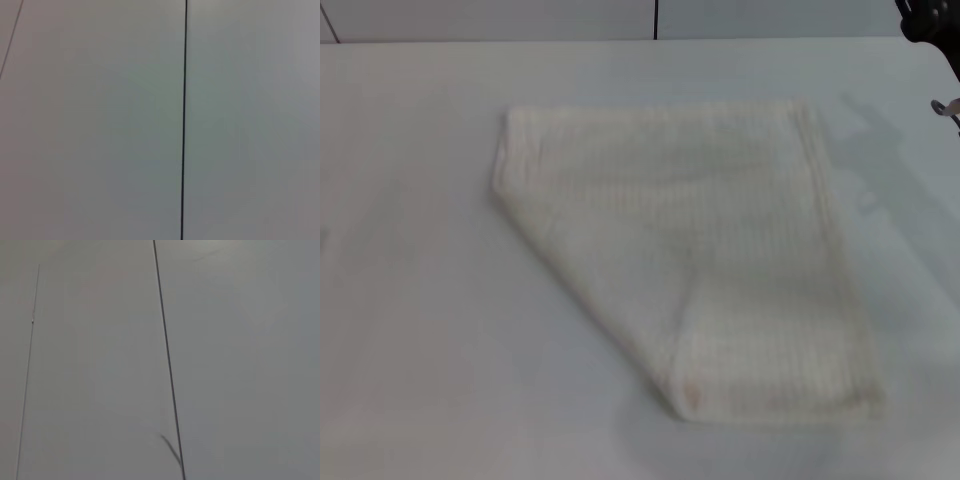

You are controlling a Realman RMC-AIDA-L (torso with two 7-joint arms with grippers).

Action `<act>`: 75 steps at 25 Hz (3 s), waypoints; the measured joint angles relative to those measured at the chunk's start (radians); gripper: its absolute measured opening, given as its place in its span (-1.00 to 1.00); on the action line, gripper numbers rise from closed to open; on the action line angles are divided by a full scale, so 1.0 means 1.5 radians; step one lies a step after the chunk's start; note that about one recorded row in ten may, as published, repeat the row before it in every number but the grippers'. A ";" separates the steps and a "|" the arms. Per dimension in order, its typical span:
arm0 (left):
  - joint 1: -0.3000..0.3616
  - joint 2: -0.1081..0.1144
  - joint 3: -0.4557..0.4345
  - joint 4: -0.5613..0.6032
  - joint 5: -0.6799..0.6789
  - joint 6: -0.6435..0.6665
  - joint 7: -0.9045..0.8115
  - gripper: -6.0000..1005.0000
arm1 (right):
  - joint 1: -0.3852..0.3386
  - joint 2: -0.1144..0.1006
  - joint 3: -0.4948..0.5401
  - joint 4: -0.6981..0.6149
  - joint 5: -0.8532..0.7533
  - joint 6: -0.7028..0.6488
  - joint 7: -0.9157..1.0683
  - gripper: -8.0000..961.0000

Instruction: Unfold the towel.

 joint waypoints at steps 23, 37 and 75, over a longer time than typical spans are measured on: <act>-0.024 0.000 -0.014 -0.008 0.002 0.006 0.031 -0.02 | 0.021 -0.001 0.039 0.000 0.000 0.052 -0.004 -0.36; -0.029 0.000 -0.027 -0.026 -0.001 0.003 0.035 0.18 | 0.017 -0.001 0.040 0.001 0.000 0.044 0.000 -0.40; -0.044 0.006 0.346 0.243 0.022 -0.067 -0.295 0.36 | 0.164 -0.085 0.027 -0.599 -1.376 0.084 1.298 -0.99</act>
